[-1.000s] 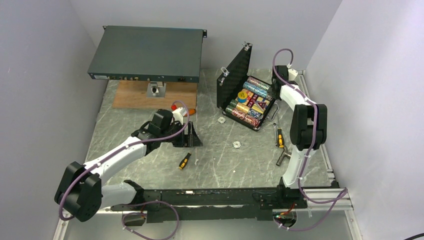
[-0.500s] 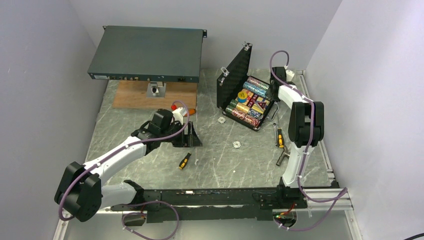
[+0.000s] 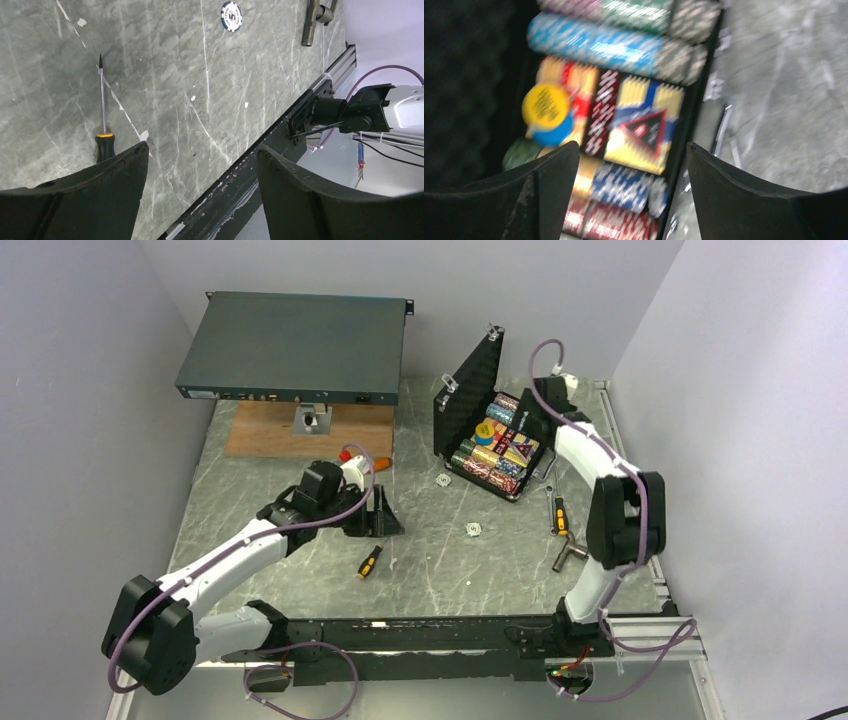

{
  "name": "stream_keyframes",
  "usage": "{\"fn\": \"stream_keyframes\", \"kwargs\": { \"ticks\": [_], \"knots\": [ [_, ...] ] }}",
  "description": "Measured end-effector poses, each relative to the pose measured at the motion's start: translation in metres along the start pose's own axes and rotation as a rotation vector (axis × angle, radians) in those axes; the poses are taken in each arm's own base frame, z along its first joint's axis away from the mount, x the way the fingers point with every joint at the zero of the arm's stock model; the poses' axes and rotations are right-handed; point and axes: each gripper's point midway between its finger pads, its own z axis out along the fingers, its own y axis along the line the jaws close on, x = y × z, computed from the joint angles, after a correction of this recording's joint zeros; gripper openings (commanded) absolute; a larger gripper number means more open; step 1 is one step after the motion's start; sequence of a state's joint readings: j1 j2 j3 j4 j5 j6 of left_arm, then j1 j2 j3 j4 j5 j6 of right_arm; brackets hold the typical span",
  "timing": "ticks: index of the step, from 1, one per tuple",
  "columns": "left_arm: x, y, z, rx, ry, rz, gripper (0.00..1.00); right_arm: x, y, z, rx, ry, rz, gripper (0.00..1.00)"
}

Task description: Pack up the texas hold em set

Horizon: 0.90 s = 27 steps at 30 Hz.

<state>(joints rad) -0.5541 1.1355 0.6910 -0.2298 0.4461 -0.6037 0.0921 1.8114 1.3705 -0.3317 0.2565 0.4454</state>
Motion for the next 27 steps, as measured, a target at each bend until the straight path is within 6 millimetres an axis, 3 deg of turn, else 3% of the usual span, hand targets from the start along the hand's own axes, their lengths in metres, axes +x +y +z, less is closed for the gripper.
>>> {"fn": "stream_keyframes", "kwargs": {
  "ticks": [2,4,7,10,16,20,27],
  "knots": [
    [0.005,0.000,0.000,0.001,0.007,-0.007,0.81,0.015,0.027,-0.029,-0.087,-0.017,-0.072,0.81],
    [0.011,0.001,0.000,-0.002,0.017,-0.014,0.81,0.035,0.058,-0.055,-0.193,-0.022,-0.141,0.69],
    [0.018,0.004,0.000,-0.014,0.029,-0.024,0.81,0.077,0.109,-0.090,-0.387,-0.002,-0.239,0.63],
    [0.019,0.002,-0.005,-0.023,0.017,-0.026,0.81,0.114,0.128,-0.106,-0.498,0.027,-0.298,0.57],
    [0.010,-0.014,-0.027,0.011,-0.086,-0.011,0.81,0.171,0.137,-0.112,-0.599,0.067,-0.384,0.45],
    [0.023,-0.008,-0.037,0.013,-0.122,-0.033,0.82,0.180,0.148,-0.104,-0.638,0.059,-0.386,0.34],
    [0.052,0.011,-0.049,0.003,-0.162,-0.098,0.84,0.190,0.165,-0.079,-0.646,0.047,-0.386,0.30]
  ]
}}
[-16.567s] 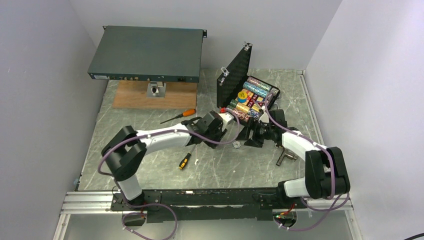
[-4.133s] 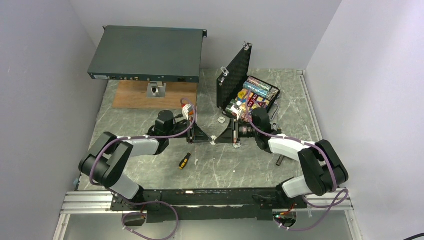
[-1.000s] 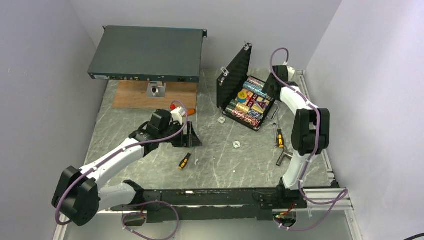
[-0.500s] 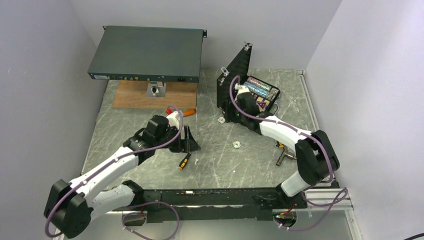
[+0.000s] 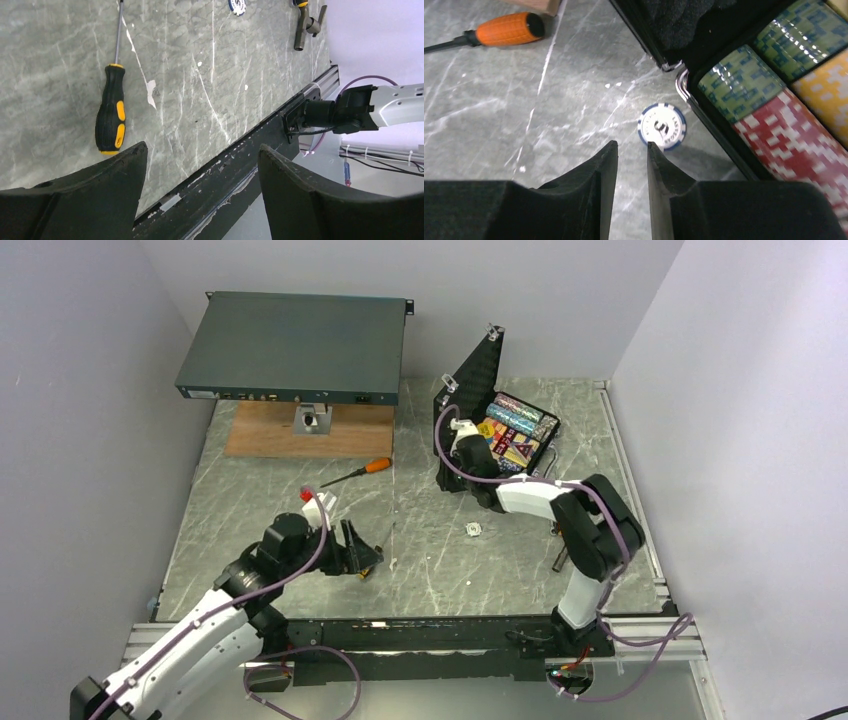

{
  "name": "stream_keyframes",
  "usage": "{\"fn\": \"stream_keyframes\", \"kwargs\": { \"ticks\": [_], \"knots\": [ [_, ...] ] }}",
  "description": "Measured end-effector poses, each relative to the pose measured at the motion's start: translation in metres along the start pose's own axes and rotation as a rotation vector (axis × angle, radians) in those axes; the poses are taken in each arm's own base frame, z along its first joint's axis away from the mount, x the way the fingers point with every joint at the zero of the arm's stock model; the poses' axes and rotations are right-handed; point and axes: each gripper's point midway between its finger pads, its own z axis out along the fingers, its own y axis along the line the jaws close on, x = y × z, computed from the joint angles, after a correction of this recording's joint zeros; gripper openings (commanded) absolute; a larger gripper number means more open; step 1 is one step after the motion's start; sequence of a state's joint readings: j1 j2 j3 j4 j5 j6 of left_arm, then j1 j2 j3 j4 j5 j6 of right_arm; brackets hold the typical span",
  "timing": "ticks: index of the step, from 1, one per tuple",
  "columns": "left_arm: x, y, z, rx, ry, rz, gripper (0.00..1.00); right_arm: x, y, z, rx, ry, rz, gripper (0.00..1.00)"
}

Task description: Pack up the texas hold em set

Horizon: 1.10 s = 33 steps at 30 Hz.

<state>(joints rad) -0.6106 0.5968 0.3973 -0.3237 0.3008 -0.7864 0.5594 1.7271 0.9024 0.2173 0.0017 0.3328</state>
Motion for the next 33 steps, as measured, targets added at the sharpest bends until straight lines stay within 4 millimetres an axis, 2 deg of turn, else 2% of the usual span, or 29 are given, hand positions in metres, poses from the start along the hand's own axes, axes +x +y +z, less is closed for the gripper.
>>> {"fn": "stream_keyframes", "kwargs": {
  "ticks": [3,7,18,23,28,33],
  "knots": [
    [0.005,0.004,-0.005,-0.004,-0.012,-0.020,0.84,0.005,-0.004,0.019,0.019,0.016,-0.001,0.30],
    [0.007,0.005,-0.008,-0.009,-0.011,-0.028,0.84,0.011,-0.007,0.034,0.031,0.032,-0.007,0.31],
    [0.012,0.010,-0.007,-0.029,0.012,-0.031,0.84,-0.002,-0.012,0.044,0.058,-0.044,-0.065,0.31],
    [0.014,0.013,-0.006,-0.046,0.030,-0.037,0.84,0.004,-0.014,0.056,0.072,-0.062,-0.097,0.29],
    [0.013,0.012,-0.009,-0.041,0.013,-0.031,0.84,0.010,-0.012,0.051,0.108,-0.082,-0.110,0.27],
    [0.011,0.015,-0.011,-0.061,0.007,-0.023,0.85,0.032,-0.006,0.025,0.144,-0.047,-0.110,0.27]
  ]
}}
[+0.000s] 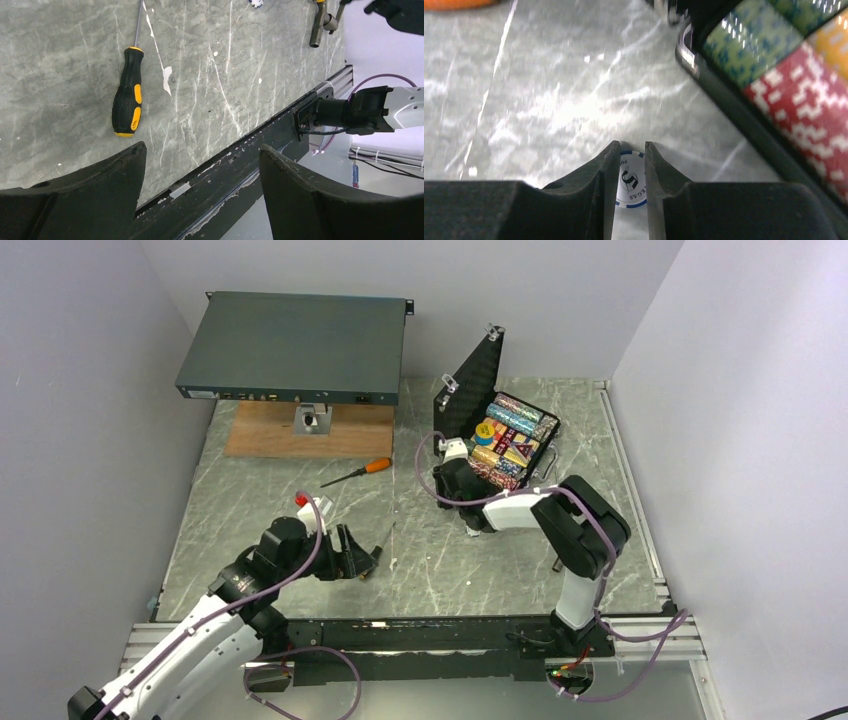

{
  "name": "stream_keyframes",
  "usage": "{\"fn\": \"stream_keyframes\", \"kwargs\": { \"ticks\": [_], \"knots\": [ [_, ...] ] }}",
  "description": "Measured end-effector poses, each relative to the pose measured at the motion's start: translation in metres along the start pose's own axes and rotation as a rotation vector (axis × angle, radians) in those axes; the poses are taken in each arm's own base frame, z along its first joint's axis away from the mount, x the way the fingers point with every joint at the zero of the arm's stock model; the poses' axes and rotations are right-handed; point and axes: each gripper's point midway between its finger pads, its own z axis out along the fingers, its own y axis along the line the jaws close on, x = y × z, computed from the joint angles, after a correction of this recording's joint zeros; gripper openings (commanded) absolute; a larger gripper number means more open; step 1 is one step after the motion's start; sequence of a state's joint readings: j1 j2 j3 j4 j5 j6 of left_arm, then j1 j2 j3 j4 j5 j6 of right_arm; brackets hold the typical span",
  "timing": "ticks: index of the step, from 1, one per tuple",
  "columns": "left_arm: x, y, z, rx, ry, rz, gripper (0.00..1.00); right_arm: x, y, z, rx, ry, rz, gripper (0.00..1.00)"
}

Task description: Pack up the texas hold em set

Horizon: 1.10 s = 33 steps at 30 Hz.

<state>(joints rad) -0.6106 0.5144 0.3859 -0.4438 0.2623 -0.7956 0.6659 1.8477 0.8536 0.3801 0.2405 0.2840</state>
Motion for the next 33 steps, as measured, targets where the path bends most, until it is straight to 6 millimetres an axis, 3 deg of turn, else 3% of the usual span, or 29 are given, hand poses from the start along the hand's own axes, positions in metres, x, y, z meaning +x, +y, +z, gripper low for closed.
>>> {"fn": "stream_keyframes", "kwargs": {
  "ticks": [13,16,19,22,28,33],
  "knots": [
    [0.000,0.002,0.008,-0.010,0.023,0.022,0.86,0.052,0.003,-0.072,0.027,0.118,0.087,0.30],
    [-0.002,0.002,0.010,-0.016,0.032,0.034,0.86,0.066,0.008,-0.093,-0.034,0.146,0.137,0.35],
    [-0.003,0.002,0.016,-0.019,0.040,0.039,0.86,0.081,0.013,-0.118,-0.113,0.194,0.171,0.48],
    [0.000,0.002,0.024,-0.015,0.072,0.030,0.86,0.083,0.014,-0.136,-0.160,0.222,0.206,0.60],
    [-0.001,-0.013,0.033,0.058,0.093,0.015,0.88,0.051,-0.019,-0.148,-0.137,0.155,0.330,0.67],
    [0.016,-0.021,0.046,0.087,0.178,0.017,0.89,0.060,-0.050,-0.140,-0.057,0.229,0.379,0.64]
  ]
}}
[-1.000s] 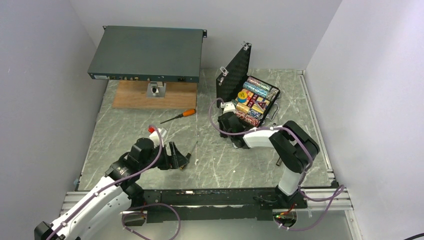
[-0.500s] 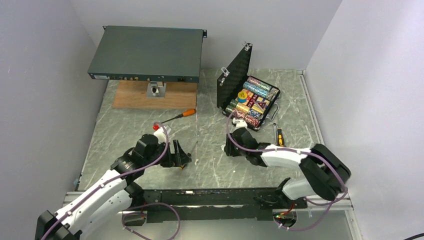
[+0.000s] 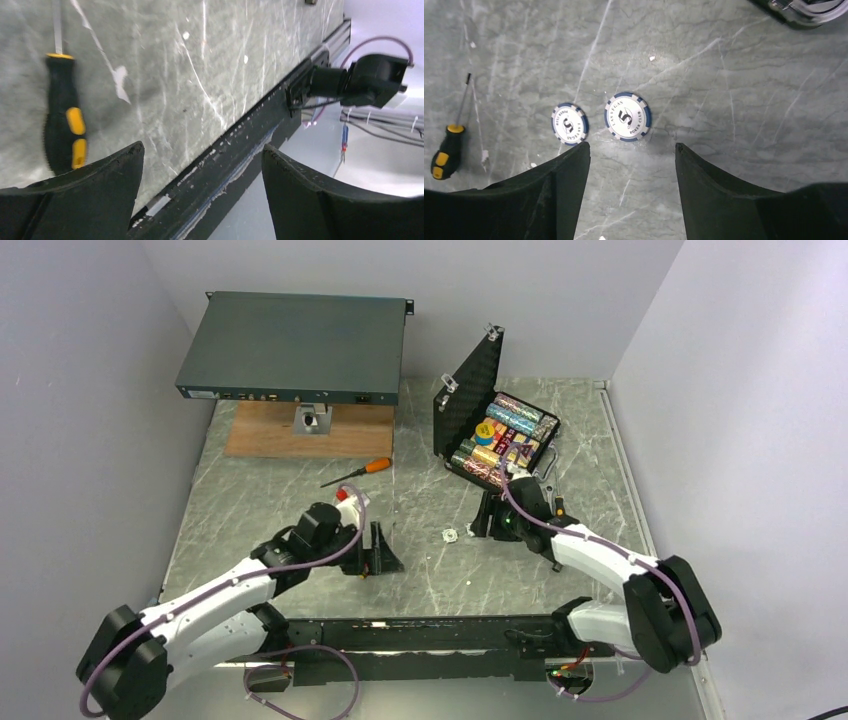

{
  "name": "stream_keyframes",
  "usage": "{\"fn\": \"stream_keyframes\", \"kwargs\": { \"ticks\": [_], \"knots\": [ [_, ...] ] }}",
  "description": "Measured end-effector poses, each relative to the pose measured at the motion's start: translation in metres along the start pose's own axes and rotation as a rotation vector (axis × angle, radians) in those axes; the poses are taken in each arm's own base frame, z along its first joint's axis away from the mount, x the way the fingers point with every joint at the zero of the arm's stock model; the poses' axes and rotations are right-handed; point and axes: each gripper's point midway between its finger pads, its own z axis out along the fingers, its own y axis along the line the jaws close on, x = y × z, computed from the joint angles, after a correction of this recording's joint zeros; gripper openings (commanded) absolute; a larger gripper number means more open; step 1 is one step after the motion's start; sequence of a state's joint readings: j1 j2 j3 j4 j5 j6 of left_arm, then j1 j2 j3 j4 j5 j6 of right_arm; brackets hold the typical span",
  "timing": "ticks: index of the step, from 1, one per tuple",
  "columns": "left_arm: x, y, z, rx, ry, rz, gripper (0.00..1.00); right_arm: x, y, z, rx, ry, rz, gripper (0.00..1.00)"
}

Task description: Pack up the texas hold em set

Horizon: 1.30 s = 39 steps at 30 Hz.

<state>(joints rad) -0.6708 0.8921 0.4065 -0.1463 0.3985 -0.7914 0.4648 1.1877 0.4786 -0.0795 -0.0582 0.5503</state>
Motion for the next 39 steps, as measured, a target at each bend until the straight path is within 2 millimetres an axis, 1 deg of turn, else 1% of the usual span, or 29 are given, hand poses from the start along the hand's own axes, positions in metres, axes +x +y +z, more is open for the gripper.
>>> {"fn": "stream_keyframes", "kwargs": {
  "ticks": [2,5,7,9,10,13,15,17,20,23,25,29,33,35,37,39],
  "knots": [
    [0.012,-0.004,0.006,0.006,0.048,0.006,0.89,0.006,-0.003,0.005,0.011,0.039,-0.006,0.64],
    [0.028,-0.015,0.013,0.022,0.110,0.023,0.89,0.015,-0.004,0.012,0.007,0.091,-0.026,0.63],
    [0.034,-0.023,0.016,0.030,0.129,0.037,0.89,0.013,0.003,0.016,-0.007,0.103,-0.045,0.63],
    [0.036,-0.029,0.018,0.036,0.137,0.047,0.89,0.014,0.015,0.021,-0.026,0.119,-0.079,0.63],
    [0.036,-0.032,0.018,0.035,0.137,0.048,0.89,0.017,0.020,0.023,-0.036,0.128,-0.096,0.63],
    [0.025,-0.040,0.020,0.030,0.107,0.056,0.89,0.028,0.043,0.025,-0.077,0.160,-0.163,0.63],
    [0.017,-0.044,0.020,0.028,0.078,0.062,0.89,0.037,0.056,0.024,-0.097,0.173,-0.206,0.65],
    [0.011,-0.044,0.020,0.017,0.049,0.066,0.89,0.044,0.064,0.022,-0.099,0.178,-0.243,0.68],
    [0.008,-0.040,0.017,-0.010,0.025,0.065,0.89,0.044,0.062,0.018,-0.056,0.167,-0.282,0.75],
    [0.001,-0.041,0.010,-0.016,-0.018,0.070,0.89,0.039,0.060,0.014,-0.015,0.148,-0.312,0.87],
    [-0.003,-0.039,0.004,-0.035,-0.050,0.071,0.89,0.035,0.062,0.014,-0.003,0.134,-0.326,0.88],
    [-0.009,-0.030,-0.005,-0.101,-0.091,0.056,0.90,0.032,0.071,0.018,0.013,0.119,-0.350,0.86],
    [-0.014,-0.025,-0.012,-0.134,-0.132,0.033,0.91,0.044,0.076,0.026,0.041,0.133,-0.380,0.74],
    [-0.015,-0.023,-0.014,-0.143,-0.142,0.028,0.94,0.049,0.077,0.028,0.065,0.135,-0.391,0.69],
    [-0.016,-0.022,-0.014,-0.150,-0.145,0.035,0.95,0.049,0.074,0.027,0.100,0.118,-0.395,0.66],
    [-0.015,-0.019,-0.012,-0.164,-0.135,0.051,0.95,0.043,0.072,0.022,0.121,0.087,-0.385,0.66]
  ]
}}
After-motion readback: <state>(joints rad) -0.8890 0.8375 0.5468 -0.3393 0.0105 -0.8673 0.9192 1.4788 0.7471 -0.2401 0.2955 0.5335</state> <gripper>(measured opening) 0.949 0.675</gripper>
